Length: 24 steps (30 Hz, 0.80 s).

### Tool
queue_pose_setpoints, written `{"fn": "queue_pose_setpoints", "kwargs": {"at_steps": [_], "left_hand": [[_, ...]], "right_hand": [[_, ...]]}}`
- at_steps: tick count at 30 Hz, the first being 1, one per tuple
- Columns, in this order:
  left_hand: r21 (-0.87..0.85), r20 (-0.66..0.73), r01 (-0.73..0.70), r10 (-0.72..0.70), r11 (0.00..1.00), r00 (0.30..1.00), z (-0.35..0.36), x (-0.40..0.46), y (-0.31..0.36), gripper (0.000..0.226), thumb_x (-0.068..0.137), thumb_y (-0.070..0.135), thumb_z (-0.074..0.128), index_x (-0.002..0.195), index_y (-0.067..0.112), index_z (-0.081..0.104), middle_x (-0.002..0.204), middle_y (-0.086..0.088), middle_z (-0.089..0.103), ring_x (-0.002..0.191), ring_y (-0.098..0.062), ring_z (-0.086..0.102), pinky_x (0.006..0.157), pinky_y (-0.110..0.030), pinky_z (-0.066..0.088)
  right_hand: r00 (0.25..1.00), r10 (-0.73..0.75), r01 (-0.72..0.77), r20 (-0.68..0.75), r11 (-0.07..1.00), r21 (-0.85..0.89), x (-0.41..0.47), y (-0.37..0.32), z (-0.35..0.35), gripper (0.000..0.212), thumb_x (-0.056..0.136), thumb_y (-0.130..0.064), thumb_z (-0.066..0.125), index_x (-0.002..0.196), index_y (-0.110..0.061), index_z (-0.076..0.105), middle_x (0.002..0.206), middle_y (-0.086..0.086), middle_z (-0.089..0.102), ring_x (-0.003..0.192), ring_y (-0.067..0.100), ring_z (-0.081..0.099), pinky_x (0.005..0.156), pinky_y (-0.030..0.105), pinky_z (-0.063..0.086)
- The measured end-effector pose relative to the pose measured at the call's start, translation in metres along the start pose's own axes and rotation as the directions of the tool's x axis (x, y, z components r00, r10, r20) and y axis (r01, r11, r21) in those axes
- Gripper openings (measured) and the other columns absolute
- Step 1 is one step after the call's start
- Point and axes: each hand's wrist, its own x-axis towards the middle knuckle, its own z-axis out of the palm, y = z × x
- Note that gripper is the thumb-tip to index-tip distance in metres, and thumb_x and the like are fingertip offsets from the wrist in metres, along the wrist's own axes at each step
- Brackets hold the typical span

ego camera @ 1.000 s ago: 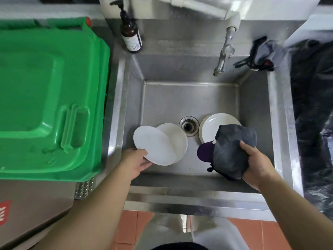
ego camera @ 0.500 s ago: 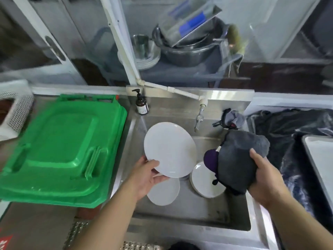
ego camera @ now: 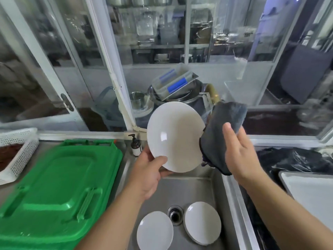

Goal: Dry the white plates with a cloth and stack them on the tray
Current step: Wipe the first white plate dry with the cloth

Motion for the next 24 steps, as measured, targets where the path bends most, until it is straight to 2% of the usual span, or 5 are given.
{"fn": "queue_pose_setpoints", "kwargs": {"at_steps": [3, 8, 13, 17, 24], "left_hand": [[-0.015, 0.048, -0.048, 0.048, 0.999, 0.998, 0.025, -0.01, 0.012, 0.039, 0.088, -0.011, 0.061, 0.112, 0.018, 0.072, 0.114, -0.013, 0.077, 0.102, -0.03, 0.074, 0.069, -0.041, 0.063], [-0.053, 0.155, -0.062, 0.069, 0.997, 0.986, 0.045, -0.022, 0.023, 0.035, 0.088, -0.003, 0.063, 0.113, 0.018, 0.076, 0.111, -0.02, 0.077, 0.089, -0.025, 0.076, 0.065, -0.033, 0.06], [-0.091, 0.159, -0.05, 0.064, 0.995, 0.985, 0.04, -0.027, 0.025, 0.05, 0.093, -0.018, 0.051, 0.108, 0.02, 0.08, 0.111, -0.021, 0.076, 0.093, -0.029, 0.076, 0.07, -0.042, 0.062], [-0.073, 0.215, -0.09, 0.104, 0.993, 0.971, 0.045, -0.031, 0.03, 0.04, 0.086, -0.008, 0.06, 0.112, 0.017, 0.078, 0.116, -0.024, 0.075, 0.101, -0.033, 0.075, 0.076, -0.047, 0.062], [0.018, 0.202, -0.13, 0.123, 0.991, 0.971, 0.059, -0.039, 0.032, 0.039, 0.079, 0.004, 0.063, 0.102, 0.031, 0.08, 0.114, -0.012, 0.078, 0.106, -0.028, 0.075, 0.08, -0.048, 0.064]], "right_hand": [[0.954, -0.252, 0.287, 0.161, 0.924, -0.254, 0.004, -0.009, 0.017, 0.042, 0.106, -0.044, 0.043, 0.144, -0.032, 0.057, 0.142, -0.012, 0.053, 0.133, 0.005, 0.049, 0.116, 0.036, 0.039], [0.803, -0.398, 0.595, 0.444, 0.478, -0.647, -0.006, -0.013, 0.033, 0.068, 0.105, -0.051, 0.036, 0.156, -0.008, 0.049, 0.161, 0.019, 0.045, 0.129, 0.035, 0.043, 0.115, 0.045, 0.034], [0.632, -0.483, 0.762, 0.606, 0.242, -0.601, 0.004, -0.007, 0.009, 0.053, 0.1, -0.04, 0.053, 0.151, -0.028, 0.057, 0.162, 0.0, 0.048, 0.135, 0.034, 0.051, 0.106, 0.049, 0.046], [0.584, -0.503, 0.807, 0.637, 0.277, -0.521, 0.015, -0.008, 0.006, 0.051, 0.104, -0.037, 0.054, 0.155, -0.03, 0.053, 0.17, 0.004, 0.036, 0.154, 0.041, 0.036, 0.121, 0.058, 0.036], [0.727, -0.609, 0.619, 0.316, 0.382, -0.687, 0.049, -0.049, 0.016, 0.047, 0.098, -0.039, 0.055, 0.143, -0.027, 0.06, 0.129, 0.009, 0.056, 0.106, 0.037, 0.051, 0.087, 0.052, 0.052]]}}
